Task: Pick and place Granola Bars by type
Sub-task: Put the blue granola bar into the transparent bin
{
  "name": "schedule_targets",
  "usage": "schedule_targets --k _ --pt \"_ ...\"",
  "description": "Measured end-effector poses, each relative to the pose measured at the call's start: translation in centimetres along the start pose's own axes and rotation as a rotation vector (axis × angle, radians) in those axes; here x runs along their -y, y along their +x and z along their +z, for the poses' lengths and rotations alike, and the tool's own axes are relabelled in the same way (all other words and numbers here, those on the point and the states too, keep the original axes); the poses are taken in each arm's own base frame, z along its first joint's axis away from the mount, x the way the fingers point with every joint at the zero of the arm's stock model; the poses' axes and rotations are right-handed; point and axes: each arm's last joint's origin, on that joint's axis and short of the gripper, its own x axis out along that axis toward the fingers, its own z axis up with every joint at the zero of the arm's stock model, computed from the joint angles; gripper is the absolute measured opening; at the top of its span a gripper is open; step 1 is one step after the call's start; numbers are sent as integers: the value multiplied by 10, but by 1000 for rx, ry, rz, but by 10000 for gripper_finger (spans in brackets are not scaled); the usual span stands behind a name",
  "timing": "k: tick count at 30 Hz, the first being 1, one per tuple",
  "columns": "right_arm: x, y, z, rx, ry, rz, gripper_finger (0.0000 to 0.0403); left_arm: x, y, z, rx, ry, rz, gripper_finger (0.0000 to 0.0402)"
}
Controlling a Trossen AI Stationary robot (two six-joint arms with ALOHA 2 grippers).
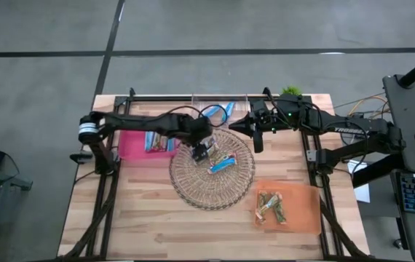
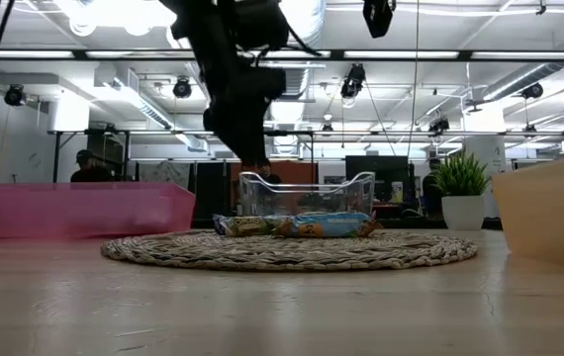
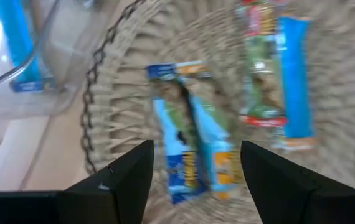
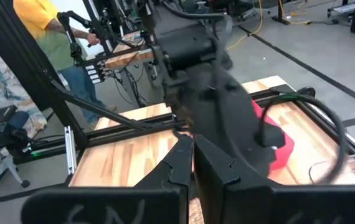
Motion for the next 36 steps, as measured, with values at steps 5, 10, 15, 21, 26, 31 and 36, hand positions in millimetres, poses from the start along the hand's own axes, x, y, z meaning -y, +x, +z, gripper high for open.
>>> schedule_targets --k 5,10,15,21,26,31,36 --pt "0 0 0 -2 1 0 9 -6 20 -1 -52 8 24 222" --pt "0 0 0 -3 1 0 9 -6 36 -3 -94 29 31 222" --pt "0 0 0 -4 1 -1 9 -5 52 -6 -140 47 38 222" --pt "0 0 -1 -5 5 -1 9 -6 61 -8 -156 66 39 222" --pt "0 0 -1 -7 6 -2 9 -6 66 -10 -181 69 43 222" --pt "0 0 -1 -9 6 -4 9 -5 78 -14 -217 69 49 222" --pt "0 0 -1 -9 6 -3 9 -5 84 -16 -238 55 54 222"
